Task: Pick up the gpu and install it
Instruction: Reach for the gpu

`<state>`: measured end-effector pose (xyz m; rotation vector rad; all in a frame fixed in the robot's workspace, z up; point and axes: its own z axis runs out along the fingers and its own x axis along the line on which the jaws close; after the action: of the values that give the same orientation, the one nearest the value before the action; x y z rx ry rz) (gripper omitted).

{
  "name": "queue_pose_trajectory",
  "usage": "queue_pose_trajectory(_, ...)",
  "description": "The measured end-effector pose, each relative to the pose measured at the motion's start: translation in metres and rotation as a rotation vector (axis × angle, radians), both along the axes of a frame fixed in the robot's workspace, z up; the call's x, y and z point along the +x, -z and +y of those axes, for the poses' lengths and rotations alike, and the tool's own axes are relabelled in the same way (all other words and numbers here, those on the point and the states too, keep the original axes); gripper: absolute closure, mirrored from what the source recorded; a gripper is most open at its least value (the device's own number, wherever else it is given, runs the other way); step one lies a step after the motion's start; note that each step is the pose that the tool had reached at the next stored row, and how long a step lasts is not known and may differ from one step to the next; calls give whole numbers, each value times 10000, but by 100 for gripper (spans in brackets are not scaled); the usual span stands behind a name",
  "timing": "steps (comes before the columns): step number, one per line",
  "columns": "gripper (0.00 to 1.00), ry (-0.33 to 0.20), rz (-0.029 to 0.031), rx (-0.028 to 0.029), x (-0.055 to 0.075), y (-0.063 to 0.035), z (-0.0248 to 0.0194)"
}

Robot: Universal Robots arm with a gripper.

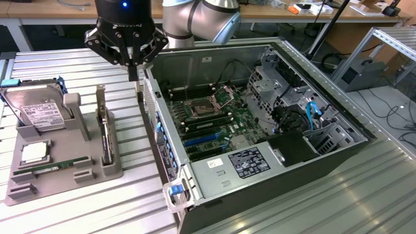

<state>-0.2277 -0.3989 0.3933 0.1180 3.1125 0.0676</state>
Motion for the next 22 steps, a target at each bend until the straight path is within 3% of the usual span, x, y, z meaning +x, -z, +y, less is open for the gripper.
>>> queue_pose_trajectory(12,89,0,0,0,-50,0,0)
queue_pose_trajectory(22,89,0,0,0,-169,0,0)
